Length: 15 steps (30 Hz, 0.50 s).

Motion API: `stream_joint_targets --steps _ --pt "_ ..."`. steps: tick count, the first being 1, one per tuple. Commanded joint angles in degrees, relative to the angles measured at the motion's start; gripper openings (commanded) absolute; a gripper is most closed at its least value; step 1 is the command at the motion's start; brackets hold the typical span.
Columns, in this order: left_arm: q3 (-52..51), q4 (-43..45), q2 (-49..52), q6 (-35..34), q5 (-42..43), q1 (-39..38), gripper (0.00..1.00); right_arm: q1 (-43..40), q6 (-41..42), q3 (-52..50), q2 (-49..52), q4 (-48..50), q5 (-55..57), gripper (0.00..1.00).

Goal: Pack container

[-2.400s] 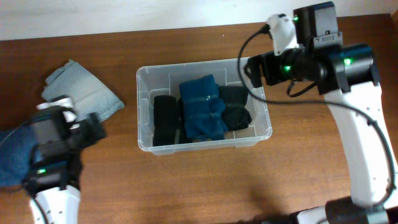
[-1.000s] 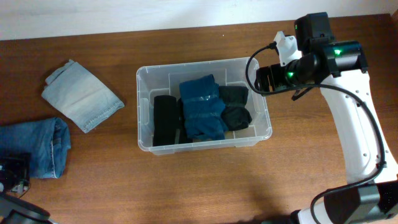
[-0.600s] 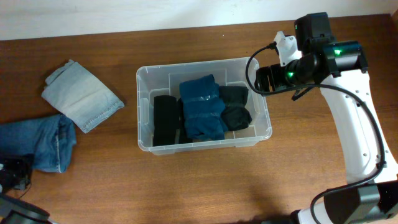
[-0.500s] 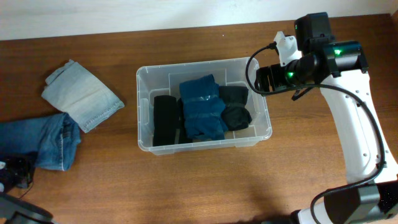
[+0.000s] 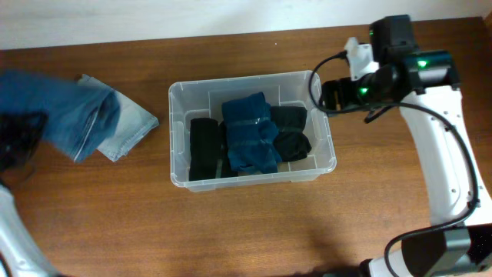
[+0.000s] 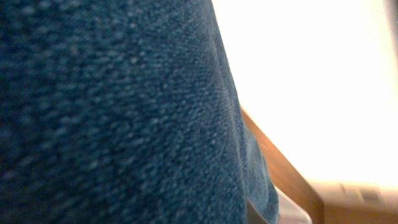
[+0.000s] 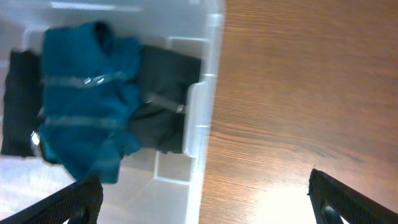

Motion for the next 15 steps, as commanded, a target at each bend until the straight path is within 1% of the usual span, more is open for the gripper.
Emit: stream_joint_targets --steps 1,3,4,8,13,15 --pt "4.15 0.07 -2.99 0.96 6.12 -9.44 0.0 -5.66 3.52 -0.39 -3.02 0.04 0.35 0.99" --pt "4.39 0.09 -2.99 0.96 4.74 -16.2 0.0 -9.03 4.31 -0.39 -4.13 -0.42 0.33 0.98" --pt "4.37 0.09 -2.82 1.01 2.03 -22.67 0.01 -12.02 4.28 -0.39 -5.03 -1.27 0.33 0.99" --pt "4.37 1.22 -2.32 3.43 -4.7 -36.68 0.01 -15.8 4.28 -0.39 -5.68 -2.82 0.31 0.98" --pt "4.37 2.89 -0.04 3.54 -14.69 -53.09 0.01 -16.57 4.26 -0.42 -5.66 -3.02 0.33 0.98" --pt "4.37 4.57 1.9 3.52 -17.05 -58.29 0.01 -16.46 4.26 -0.42 -5.66 -3.06 0.33 0.99"
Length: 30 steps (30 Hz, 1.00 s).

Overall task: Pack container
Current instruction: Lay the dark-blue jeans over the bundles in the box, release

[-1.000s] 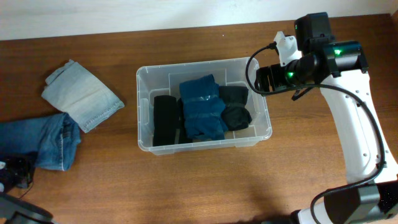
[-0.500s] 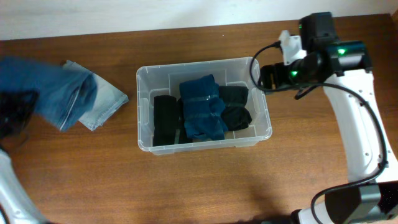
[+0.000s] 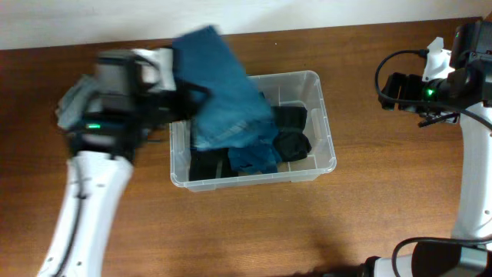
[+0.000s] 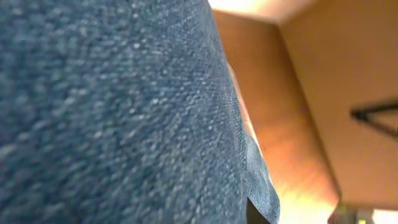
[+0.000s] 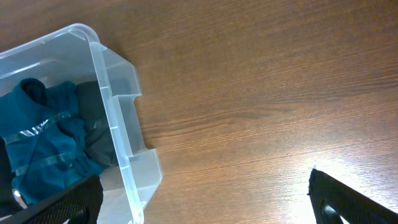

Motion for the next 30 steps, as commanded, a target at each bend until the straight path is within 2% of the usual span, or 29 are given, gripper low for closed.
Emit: stream_joint_targets --steps 1,8,16,20,21,23,24,26,27,30 --pt "1.62 4.22 2.58 1.73 -6.38 -8.83 0.01 -0.04 0.31 -0.42 -0.81 -0.11 0.11 0.99" --pt "1.62 9.77 11.45 -0.9 -9.03 -16.7 0.01 -0.04 0.31 -0.42 -0.81 -0.15 0.11 0.99" --pt "1.62 11.45 21.0 -1.29 -6.21 -18.95 0.01 -0.07 0.31 -0.42 -0.81 -0.13 0.13 0.98" --pt "1.62 10.6 22.53 -1.25 -6.49 -19.06 0.02 -0.04 0.31 -0.42 -0.81 -0.13 0.13 0.98" --pt "1.62 10.25 22.67 -1.22 -6.97 -19.04 0.11 -0.04 0.31 -0.42 -0.81 -0.13 0.13 0.99" --pt "1.62 9.68 22.67 0.07 -7.67 -18.78 0.41 -0.07 0.28 -0.42 -0.81 -0.13 0.13 0.98" --pt "1.62 9.31 22.64 1.44 -8.07 -18.53 0.53 -0.07 0.31 -0.42 -0.81 -0.11 0.13 0.98" --pt "1.64 7.61 22.62 4.09 -10.36 -17.75 0.87 -0.07 0.28 -0.42 -0.81 -0.11 0.13 0.98" --pt "1.64 6.25 22.51 5.25 -12.68 -17.33 0.99 -0.07 0.28 -0.42 -0.81 -0.11 0.13 0.99" --pt "1.64 0.96 22.23 8.11 -27.28 -15.65 0.99 -0.07 0.28 -0.42 -0.81 -0.09 0.13 0.99"
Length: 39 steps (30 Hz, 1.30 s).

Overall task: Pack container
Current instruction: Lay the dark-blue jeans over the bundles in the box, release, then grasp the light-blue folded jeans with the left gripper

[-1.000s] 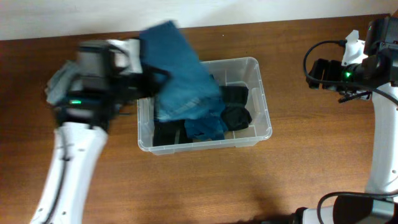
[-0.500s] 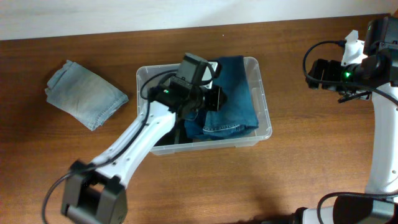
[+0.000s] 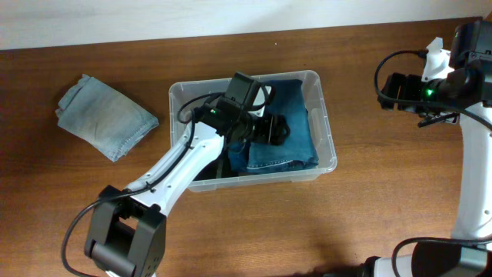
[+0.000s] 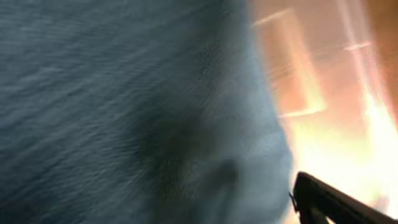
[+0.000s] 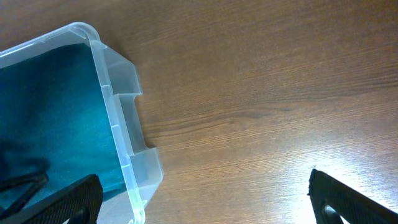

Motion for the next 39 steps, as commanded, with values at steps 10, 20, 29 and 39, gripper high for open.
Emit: stream_joint_targets --steps 10,20,29,39 --pt "2.14 -8.41 -11.32 5.05 -28.5 14.03 0.99 -0.07 -0.04 -0.52 -0.74 0.2 0.37 0.98" --pt "1.9 -8.9 -20.15 2.8 -27.32 35.93 0.99 -0.04 -1.07 -0.57 0.28 0.17 0.52 0.98" --pt "1.79 -10.67 -7.13 -6.64 -15.63 50.69 0.99 -0.04 -1.11 -0.57 1.14 -0.07 0.5 0.98" --pt "1.81 -6.69 8.09 -2.51 -5.66 57.27 0.99 -0.04 -1.09 -0.57 1.14 -0.09 0.5 0.99"
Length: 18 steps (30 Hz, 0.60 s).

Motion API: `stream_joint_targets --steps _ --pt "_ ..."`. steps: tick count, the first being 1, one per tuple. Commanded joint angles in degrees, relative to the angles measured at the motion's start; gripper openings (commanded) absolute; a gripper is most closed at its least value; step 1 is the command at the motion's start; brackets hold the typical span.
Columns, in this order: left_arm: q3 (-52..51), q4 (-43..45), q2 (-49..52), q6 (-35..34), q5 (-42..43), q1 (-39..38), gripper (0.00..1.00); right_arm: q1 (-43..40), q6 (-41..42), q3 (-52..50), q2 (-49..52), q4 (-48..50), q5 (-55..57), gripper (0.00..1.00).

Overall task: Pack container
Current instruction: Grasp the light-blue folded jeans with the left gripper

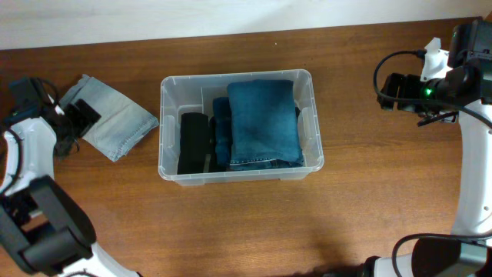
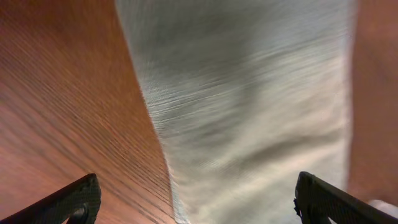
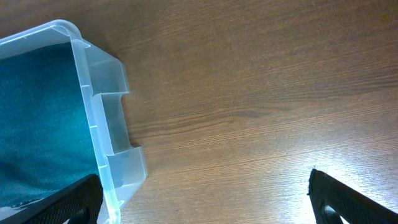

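Observation:
The clear plastic container [image 1: 163, 131] stands mid-table. In it, folded dark blue jeans [image 1: 261, 123] lie on top at the right, with a teal garment [image 1: 221, 131] and black garments [image 1: 192, 142] to their left. A folded pair of light blue jeans [image 1: 115, 123] lies on the table left of the container. My left gripper [image 1: 81, 119] is open at that pair's left edge; the left wrist view shows the pale denim [image 2: 249, 112] between the spread fingers of the gripper [image 2: 199, 205]. My right gripper [image 1: 388, 92] hovers open right of the container, empty [image 3: 202, 199], with the container's corner [image 3: 99, 124] in view.
The wooden table [image 1: 369, 215] runs to a pale wall along the far edge. Cables hang from both arms. The left arm's base sits at the near left corner.
My left gripper was in the container on the dark blue jeans; now it is open at the far left by the light jeans. The container sits slightly further left. The right arm is unchanged.
First my left gripper held the dark blue jeans at the far left while the right gripper was at the container's right rim. Then the jeans hung over the container and the right arm stood off right. Later they lay inside under the gripper; now they rest there alone.

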Motion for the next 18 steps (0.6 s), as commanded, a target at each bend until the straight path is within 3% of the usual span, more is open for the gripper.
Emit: stream_joint_targets --steps 1,7,15,16,18 --pt "0.07 -0.26 2.97 1.2 4.04 0.35 0.99 -0.07 -0.57 -0.57 0.35 -0.09 0.5 0.98" --pt "0.07 4.42 6.54 2.25 4.63 0.42 0.99 -0.04 -0.57 -0.57 0.35 -0.22 0.48 0.98" --pt "0.07 7.5 13.33 1.99 12.44 0.39 0.99 -0.04 -0.57 -0.57 0.35 -0.33 0.48 0.98" --pt "0.07 7.37 13.57 2.01 12.5 0.39 0.97 -0.04 -0.57 -0.57 0.35 -0.42 0.48 0.98" --pt "0.09 7.13 13.46 2.03 13.55 0.42 0.84 -0.07 -0.57 -0.57 0.35 -0.57 0.48 0.98"
